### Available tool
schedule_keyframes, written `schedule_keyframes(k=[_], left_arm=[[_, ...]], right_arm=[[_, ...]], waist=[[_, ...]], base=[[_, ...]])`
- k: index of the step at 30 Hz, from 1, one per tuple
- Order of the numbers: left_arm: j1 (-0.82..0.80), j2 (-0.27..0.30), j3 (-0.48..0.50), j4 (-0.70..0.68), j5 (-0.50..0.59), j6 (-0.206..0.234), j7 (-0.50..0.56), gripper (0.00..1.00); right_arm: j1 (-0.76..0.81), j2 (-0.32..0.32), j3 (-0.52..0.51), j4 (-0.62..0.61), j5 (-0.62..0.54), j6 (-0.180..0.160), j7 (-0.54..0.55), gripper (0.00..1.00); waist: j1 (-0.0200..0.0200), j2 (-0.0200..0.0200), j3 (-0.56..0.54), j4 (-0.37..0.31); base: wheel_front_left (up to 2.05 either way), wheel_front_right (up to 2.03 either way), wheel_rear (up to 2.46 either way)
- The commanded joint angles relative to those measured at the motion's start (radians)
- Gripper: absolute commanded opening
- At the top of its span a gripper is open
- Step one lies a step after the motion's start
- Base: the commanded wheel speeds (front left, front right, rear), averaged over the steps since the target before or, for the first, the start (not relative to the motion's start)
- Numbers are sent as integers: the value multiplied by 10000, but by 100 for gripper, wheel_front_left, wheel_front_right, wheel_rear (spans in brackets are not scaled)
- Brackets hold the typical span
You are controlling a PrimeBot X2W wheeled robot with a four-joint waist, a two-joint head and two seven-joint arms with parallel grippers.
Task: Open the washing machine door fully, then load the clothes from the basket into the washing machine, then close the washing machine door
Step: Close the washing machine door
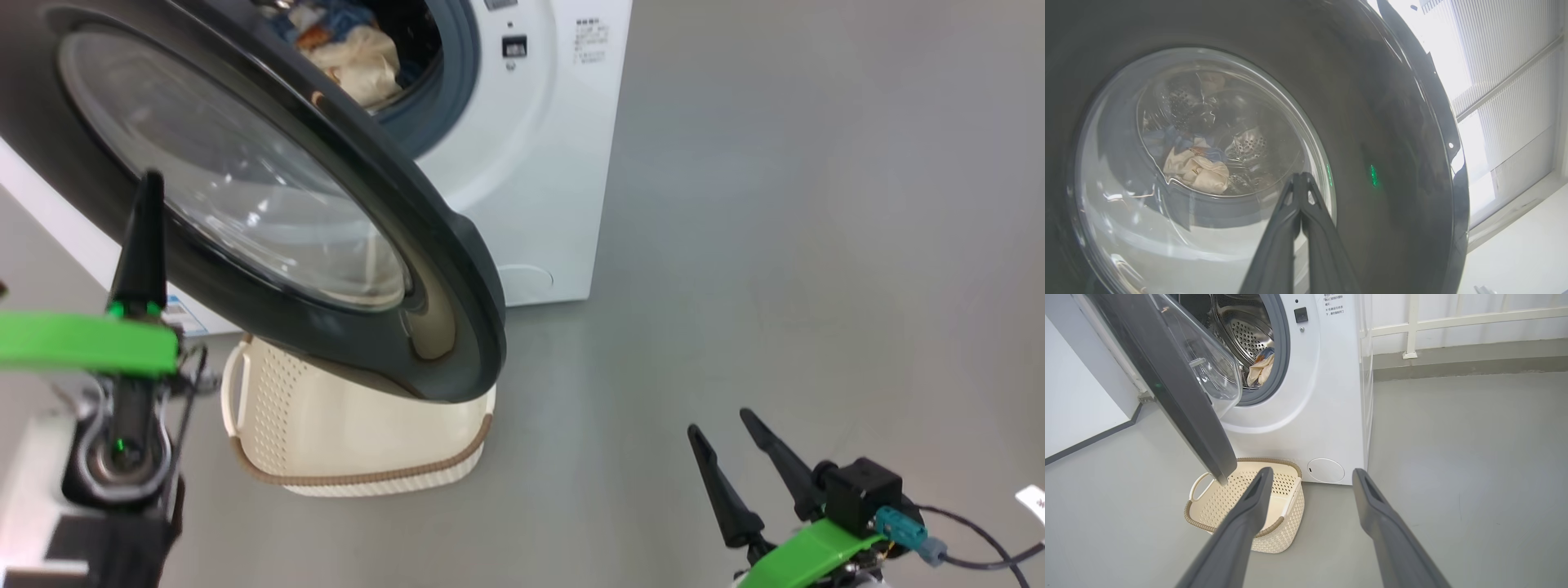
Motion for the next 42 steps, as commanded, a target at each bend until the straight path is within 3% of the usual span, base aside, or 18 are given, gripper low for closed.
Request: schedule_keyframes(k=[1,3,4,6,9,13,22,31,42], left_arm=[[186,756,-92,-332,555,-90,-582,0],[473,1219,-523,-266,1261,-90,-1205,0],[619,1364,-632,-146,1549,-90,-1395,15],[838,1604,-714,52,2271,-90,-1615,100],[1155,1696,-424,285,3512,-90,-1695,100],[1827,1364,334,-206,5553,-32,-1703,100],[3673,760,935,-1262,8698,716,-1706,100],[5087,45,1514,-1920,9825,1197,-1707,100],[6134,-825,1891,-2036,10744,1189,-1707,100]], right_arm=[[167,43,196,-189,38,16,-122,100],[271,71,179,-205,23,16,-122,100],[334,89,168,-211,8,16,-122,100],[451,111,142,-214,3,16,-122,100],[609,123,105,-230,5,16,-122,100],[770,158,57,-311,-5,16,-122,100],[870,270,64,-446,-33,16,-122,100],[936,314,1,-703,-113,16,-122,100],[1088,426,-383,-992,-256,16,-122,100]], waist=[[0,-1,-366,118],[0,-1,-542,145],[0,-1,-637,159],[0,-1,-799,186],[0,-1,-1011,240],[0,-1,-1203,287],[0,-1,-1460,262],[0,-1,-1453,167],[0,-1,-1438,57]], base=[[0,0,0],[0,0,0],[0,0,0],[0,0,0],[0,0,0],[0,0,0],[0,0,0],[0,0,0],[0,0,0]])
